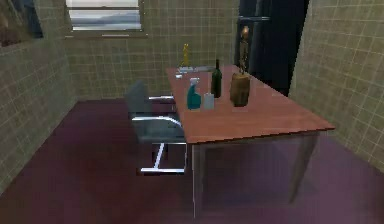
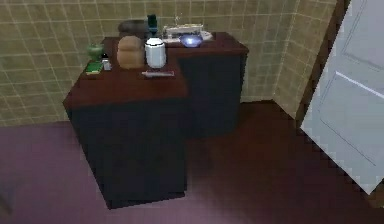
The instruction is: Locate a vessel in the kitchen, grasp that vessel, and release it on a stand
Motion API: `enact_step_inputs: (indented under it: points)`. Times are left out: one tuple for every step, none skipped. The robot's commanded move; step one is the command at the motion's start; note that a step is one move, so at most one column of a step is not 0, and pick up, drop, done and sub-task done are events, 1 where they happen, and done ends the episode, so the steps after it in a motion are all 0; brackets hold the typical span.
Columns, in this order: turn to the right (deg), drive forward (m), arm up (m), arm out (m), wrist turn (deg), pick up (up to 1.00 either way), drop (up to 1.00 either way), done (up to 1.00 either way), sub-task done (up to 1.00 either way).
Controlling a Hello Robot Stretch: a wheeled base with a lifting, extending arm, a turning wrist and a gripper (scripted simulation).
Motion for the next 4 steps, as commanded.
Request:
enact_step_inputs:
  points:
    - [0.0,0.40,0.00,0.00,0.0,0.00,0.00,0.00,0.00]
    - [-45.0,0.00,0.00,0.00,0.0,0.00,0.00,0.00,0.00]
    - [-33.0,0.00,0.00,0.00,0.0,0.00,0.00,0.00,0.00]
    - [45.0,0.00,0.00,0.00,0.0,0.00,0.00,0.00,0.00]
